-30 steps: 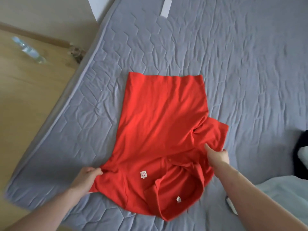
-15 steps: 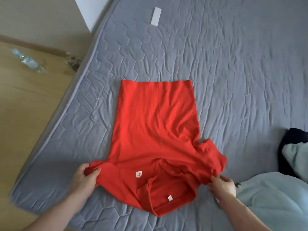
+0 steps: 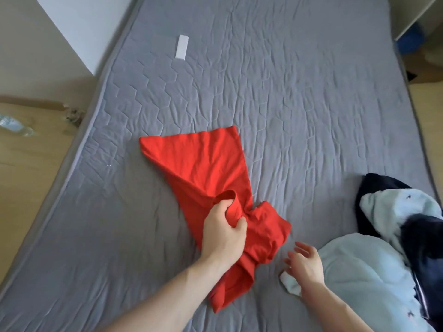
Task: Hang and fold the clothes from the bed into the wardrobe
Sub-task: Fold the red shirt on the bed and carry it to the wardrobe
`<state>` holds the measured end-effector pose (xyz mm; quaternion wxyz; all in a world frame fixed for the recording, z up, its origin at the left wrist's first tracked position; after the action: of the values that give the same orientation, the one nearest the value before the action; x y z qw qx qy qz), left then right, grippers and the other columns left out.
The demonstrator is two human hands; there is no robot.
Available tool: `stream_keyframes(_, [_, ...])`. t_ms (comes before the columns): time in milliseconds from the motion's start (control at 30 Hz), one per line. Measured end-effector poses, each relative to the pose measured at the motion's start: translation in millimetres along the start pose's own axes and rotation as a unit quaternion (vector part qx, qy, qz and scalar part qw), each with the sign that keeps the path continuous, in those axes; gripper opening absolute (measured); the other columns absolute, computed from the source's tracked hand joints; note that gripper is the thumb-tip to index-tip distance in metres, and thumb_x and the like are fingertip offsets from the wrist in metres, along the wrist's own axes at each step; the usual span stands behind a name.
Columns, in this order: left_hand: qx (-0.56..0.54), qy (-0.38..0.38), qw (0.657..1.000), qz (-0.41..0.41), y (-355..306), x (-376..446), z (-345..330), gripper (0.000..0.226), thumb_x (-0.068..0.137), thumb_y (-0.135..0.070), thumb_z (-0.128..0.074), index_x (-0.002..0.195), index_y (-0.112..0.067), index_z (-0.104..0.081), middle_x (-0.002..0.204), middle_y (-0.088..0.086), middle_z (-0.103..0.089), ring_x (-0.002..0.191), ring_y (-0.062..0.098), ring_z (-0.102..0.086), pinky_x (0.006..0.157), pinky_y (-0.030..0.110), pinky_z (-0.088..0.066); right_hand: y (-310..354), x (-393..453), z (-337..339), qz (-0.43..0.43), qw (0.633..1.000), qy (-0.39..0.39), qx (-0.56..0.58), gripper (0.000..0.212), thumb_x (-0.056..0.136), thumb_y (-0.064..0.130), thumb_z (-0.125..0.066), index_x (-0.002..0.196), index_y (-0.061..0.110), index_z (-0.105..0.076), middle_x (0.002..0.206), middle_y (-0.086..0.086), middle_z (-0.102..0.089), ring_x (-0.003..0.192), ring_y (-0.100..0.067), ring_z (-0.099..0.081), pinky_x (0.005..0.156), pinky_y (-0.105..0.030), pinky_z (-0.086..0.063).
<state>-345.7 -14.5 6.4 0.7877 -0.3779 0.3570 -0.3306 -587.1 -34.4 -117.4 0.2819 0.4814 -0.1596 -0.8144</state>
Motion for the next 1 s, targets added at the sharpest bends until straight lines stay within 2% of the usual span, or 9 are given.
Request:
stream_keyframes(67, [0.048, 0.057, 0.997, 0.007, -10.7, 4.9, -39.3, 0.050, 0.086, -0.023, -0.074, 0.133, -0.012, -0.063, 0.125, 0.006, -0.066, 0.121, 0.021, -0.059, 0.108, 0.027, -0.039, 1.8, 3.1, 7.4, 0.008, 1.000, -0.003, 0.002, 0.039, 0.085, -0.002, -0.060, 0.117, 0.021, -0.056, 0.124, -0.010, -0.066, 0.104, -0.037, -0.070, 0.099, -0.058, -0.053])
stream_keyframes(167, [0.090, 0.208, 0.973, 0.042, -3.4, 7.4, -85.6, 0.057, 0.088, -0.031, -0.072, 0.141, -0.015, -0.057, 0.132, 0.005, -0.064, 0.126, 0.020, -0.057, 0.110, 0.027, -0.038, 4.1, 3.1, 16.1, 0.020, 1.000, -0.009, -0.002, 0.040, 0.085, -0.002, -0.058, 0.121, 0.018, -0.056, 0.124, -0.007, -0.065, 0.094, -0.032, -0.072, 0.094, -0.057, -0.056])
stream_keyframes(267, [0.115, 0.320, 0.936, 0.088, 19.6, 8.8, -98.5, 0.036, 0.090, -0.021, -0.064, 0.126, -0.015, -0.069, 0.119, 0.004, -0.074, 0.112, 0.021, -0.068, 0.098, 0.025, -0.049, 6.7, -1.7, 16.3, 0.051, 0.997, -0.011, -0.051, 0.044, 0.084, 0.002, -0.061, 0.125, 0.017, -0.056, 0.127, -0.005, -0.063, 0.108, -0.034, -0.067, 0.100, -0.056, -0.052])
stream_keyframes(333, [0.150, 0.303, 0.936, 0.097, 39.2, 21.3, -88.1, 0.027, 0.086, -0.016, -0.060, 0.109, -0.017, -0.074, 0.104, 0.001, -0.078, 0.102, 0.019, -0.072, 0.085, 0.021, -0.050, 13.2, -8.1, 10.5, 0.098, 0.990, -0.011, -0.103, 0.041, 0.085, 0.008, -0.065, 0.124, 0.018, -0.057, 0.125, -0.002, -0.061, 0.109, -0.030, -0.065, 0.102, -0.046, -0.049])
stream_keyframes(433, [0.198, 0.226, 0.948, 0.106, 66.0, 60.6, -54.0, 0.022, 0.083, -0.017, -0.063, 0.102, -0.020, -0.073, 0.098, -0.002, -0.077, 0.099, 0.018, -0.071, 0.083, 0.024, -0.049, 29.7, -18.1, -10.2, 0.194, 0.972, 0.009, -0.136, 0.033, 0.086, 0.013, -0.071, 0.113, 0.025, -0.059, 0.118, 0.003, -0.059, 0.083, -0.015, -0.066, 0.083, -0.032, -0.046])
stream_keyframes(600, [0.258, 0.088, 0.954, 0.123, 97.6, 153.4, 8.0, 0.042, 0.087, -0.021, -0.067, 0.128, -0.015, -0.058, 0.116, 0.007, -0.069, 0.114, 0.028, -0.063, 0.100, 0.032, -0.046, 45.5, -20.9, -71.5, 0.284, 0.940, 0.075, -0.173, 0.037, 0.079, 0.015, -0.074, 0.108, 0.033, -0.060, 0.107, 0.018, -0.057, 0.084, 0.001, -0.060, 0.081, -0.027, -0.050])
stream_keyframes(800, [0.297, 0.078, 0.944, 0.118, 112.4, 232.6, 24.3, 0.076, 0.085, -0.029, -0.068, 0.154, -0.031, -0.035, 0.145, 0.017, -0.045, 0.127, 0.035, -0.053, 0.107, 0.039, -0.046, -5.4, 11.6, -122.7, 0.146, 0.924, 0.163, -0.315, 0.052, 0.074, 0.038, -0.084, 0.117, 0.021, -0.058, 0.116, -0.003, -0.054, 0.110, -0.024, -0.059, 0.100, -0.031, -0.046])
stream_keyframes(933, [0.190, 0.084, 0.963, 0.169, 123.5, 261.2, 6.7, 0.079, 0.084, -0.030, -0.075, 0.153, -0.039, -0.039, 0.150, 0.010, -0.034, 0.116, 0.025, -0.056, 0.075, 0.035, -0.063, -38.8, 39.2, -130.7, 0.095, 0.929, 0.177, -0.311, 0.058, 0.067, 0.042, -0.091, 0.106, 0.024, -0.052, 0.112, -0.002, -0.051, 0.108, -0.023, -0.057, 0.097, -0.029, -0.047])
stream_keyframes(1000, [0.148, 0.072, 0.970, 0.181, 125.8, 273.6, 2.8, 0.075, 0.085, -0.027, -0.073, 0.153, -0.032, -0.043, 0.153, 0.007, -0.038, 0.122, 0.024, -0.056, 0.080, 0.038, -0.063, -40.2, 53.1, -132.4, 0.083, 0.931, 0.191, -0.299, 0.057, 0.064, 0.041, -0.093, 0.097, 0.026, -0.050, 0.109, -0.001, -0.051, 0.099, -0.019, -0.056, 0.087, -0.027, -0.046])
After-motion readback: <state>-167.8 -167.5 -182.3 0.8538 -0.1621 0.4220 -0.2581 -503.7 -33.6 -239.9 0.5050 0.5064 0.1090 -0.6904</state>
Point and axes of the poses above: each hand's wrist, its own x-axis towards the middle knuckle, its own z-axis out of the back of the hand, y = z × x, the point moved 2 cm from there along x, towards the middle knuckle
